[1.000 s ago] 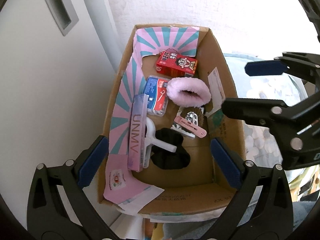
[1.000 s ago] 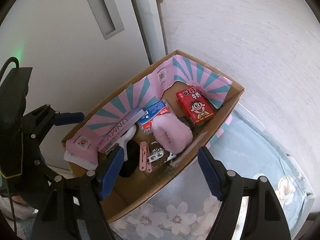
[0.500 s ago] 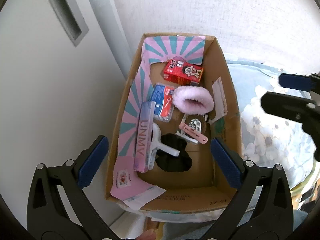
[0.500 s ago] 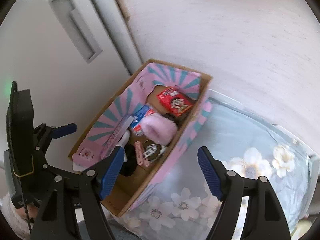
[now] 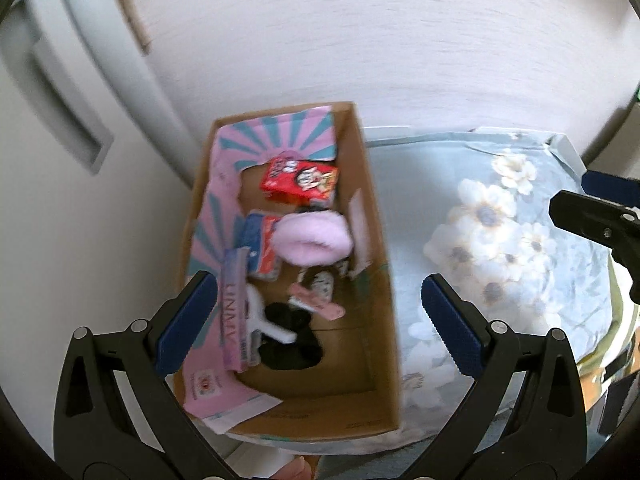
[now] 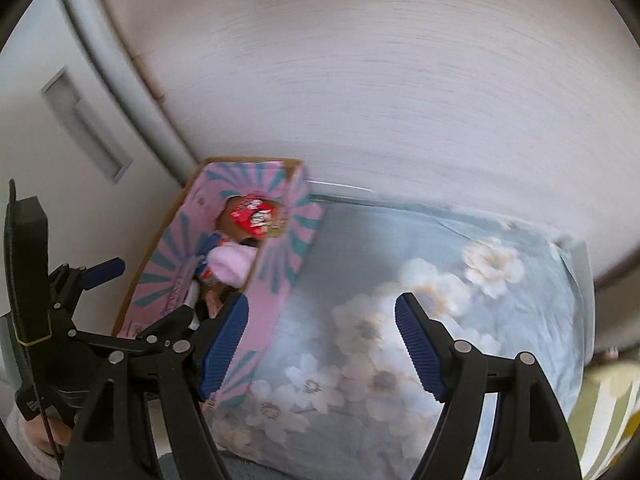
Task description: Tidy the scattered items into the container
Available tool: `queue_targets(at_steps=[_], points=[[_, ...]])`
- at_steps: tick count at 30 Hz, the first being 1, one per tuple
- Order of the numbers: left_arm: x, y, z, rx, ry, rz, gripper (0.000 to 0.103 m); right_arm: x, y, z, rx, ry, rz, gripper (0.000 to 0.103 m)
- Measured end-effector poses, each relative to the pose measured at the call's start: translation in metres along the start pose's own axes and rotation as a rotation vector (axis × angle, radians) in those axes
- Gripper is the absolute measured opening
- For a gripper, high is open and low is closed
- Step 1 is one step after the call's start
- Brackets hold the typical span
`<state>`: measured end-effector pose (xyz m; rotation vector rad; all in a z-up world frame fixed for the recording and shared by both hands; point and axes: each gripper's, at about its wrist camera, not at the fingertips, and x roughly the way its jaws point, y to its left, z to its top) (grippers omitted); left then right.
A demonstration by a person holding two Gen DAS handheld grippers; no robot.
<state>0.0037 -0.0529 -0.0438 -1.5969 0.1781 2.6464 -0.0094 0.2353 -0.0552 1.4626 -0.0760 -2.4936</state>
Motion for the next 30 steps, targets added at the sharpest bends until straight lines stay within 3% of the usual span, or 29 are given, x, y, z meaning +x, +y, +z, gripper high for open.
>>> queue_targets(at_steps=[5,12,20,30], points=[[0.001,-0.022,0.006,0.025,0.017,-0.034,0.102,-0.01,-0.028,-0.013,0.092,-0.019,-0.088,0.072],[0.003,-0.04,0.003,0.028,0.036,-0.063,0.102,-0.009,-0.059,-0.046,0.205,0.025,-0.19,0.072],[0.001,-0.05,0.002,0.017,0.022,-0.073,0.102,-0.009,-0.069,-0.066,0.25,0.051,-0.218,0.072],[0.004,-0.05,0.001,-0.02,0.033,-0.08,0.102,-0.007,-0.071,-0.068,0.25,0.062,-0.228,0.072]])
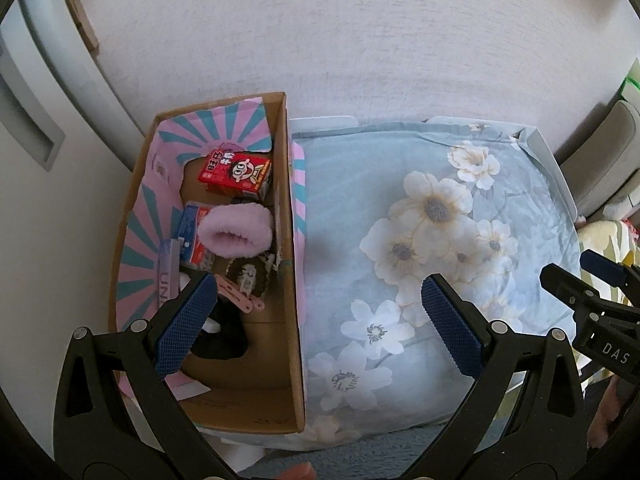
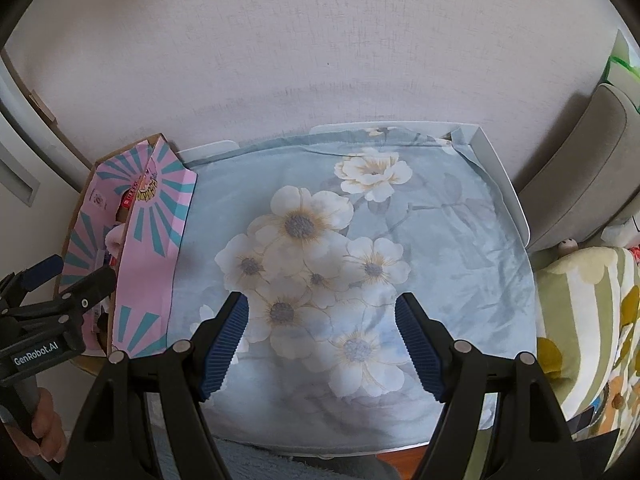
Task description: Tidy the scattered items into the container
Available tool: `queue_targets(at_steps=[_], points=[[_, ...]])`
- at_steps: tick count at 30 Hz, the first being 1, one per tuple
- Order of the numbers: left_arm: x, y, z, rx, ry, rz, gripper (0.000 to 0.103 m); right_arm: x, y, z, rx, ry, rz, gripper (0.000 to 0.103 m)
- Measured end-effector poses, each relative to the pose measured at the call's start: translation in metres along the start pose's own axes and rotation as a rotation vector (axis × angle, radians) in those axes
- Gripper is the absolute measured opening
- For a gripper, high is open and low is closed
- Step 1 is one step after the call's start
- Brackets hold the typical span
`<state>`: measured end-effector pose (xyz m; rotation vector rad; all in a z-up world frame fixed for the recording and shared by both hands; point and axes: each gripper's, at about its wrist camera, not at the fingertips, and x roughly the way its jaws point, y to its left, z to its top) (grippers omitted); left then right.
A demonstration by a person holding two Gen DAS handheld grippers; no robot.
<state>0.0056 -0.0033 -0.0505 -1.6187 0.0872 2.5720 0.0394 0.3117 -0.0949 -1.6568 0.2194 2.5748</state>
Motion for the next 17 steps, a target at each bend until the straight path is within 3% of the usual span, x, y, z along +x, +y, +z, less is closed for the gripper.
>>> queue_targets(at_steps=[17], points=[[-0.0032,-0.005,-0.0069,-0.023,-0.004,0.027,0.102,0.0052,-0.0096,-0.0009,0.002,0.026,0.022,0.072]])
